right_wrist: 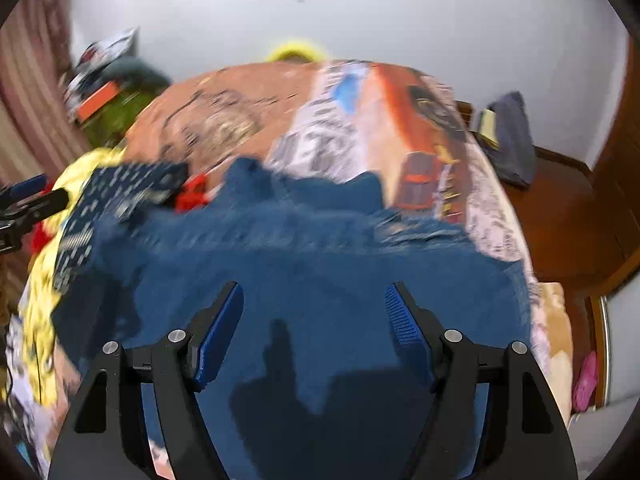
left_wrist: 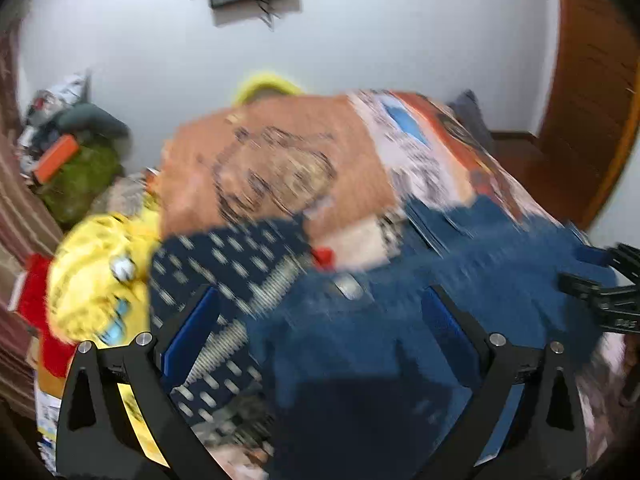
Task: Fold large clothes
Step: 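Lift the hem with both grippers and fold it over toward the collar, then lower the folded hem onto the jacket and open both grippers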
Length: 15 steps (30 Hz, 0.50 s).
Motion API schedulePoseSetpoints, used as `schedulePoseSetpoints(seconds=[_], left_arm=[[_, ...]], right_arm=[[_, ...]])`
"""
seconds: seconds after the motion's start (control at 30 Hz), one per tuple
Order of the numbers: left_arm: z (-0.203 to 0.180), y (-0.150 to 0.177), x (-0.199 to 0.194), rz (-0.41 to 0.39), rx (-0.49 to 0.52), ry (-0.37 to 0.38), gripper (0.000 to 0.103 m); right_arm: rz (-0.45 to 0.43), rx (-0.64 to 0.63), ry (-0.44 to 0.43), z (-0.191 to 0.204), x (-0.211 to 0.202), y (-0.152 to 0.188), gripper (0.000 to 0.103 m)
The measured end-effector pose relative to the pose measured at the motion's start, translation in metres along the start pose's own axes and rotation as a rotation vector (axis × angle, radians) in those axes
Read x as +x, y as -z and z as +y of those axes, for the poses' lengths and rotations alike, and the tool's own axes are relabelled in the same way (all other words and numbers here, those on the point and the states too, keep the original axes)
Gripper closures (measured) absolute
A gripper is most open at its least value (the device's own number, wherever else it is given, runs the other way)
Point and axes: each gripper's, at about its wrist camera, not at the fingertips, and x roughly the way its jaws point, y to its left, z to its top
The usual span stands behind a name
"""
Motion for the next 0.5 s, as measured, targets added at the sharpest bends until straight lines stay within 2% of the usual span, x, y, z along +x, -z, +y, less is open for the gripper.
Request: schedulePoseSetpoints(seconds=[0.1, 0.23, 0.33, 0.4, 0.43, 0.5], left_arm=[[-0.014, 0.028, 0.004, 0.055, -0.011, 0.102, 0.001], [-0.035, 0.057, 0.019, 0.118, -0.013, 0.185, 0.001], [-0.047, 0.077, 0.034, 0.156, 0.004, 0.157, 0.001], [-0.048, 0.092, 0.049, 0.192, 0.010, 0.105, 0.002], [-0.047, 0.096, 0.050, 0.180, 0.020, 0.071, 0.001], [-0.044, 0.101, 0.045, 0.147, 0.015, 0.061, 0.001]], right_arm=[[0.019, -0.061, -0.033, 0.021, 0.004, 0.012, 0.033], [0.065, -0.153, -0.040, 0.042, 0.018, 0.028, 0.033], [0.107, -0.195, 0.031, 0.043, 0.033, 0.041, 0.033], [0.106, -0.182, 0.009, 0.036, 0.037, 0.046, 0.029], [0.101, -0.150, -0.010, 0.029, 0.035, 0.046, 0.027], [0.109, -0.104, -0.009, 0.018, 0.033, 0.046, 0.025]])
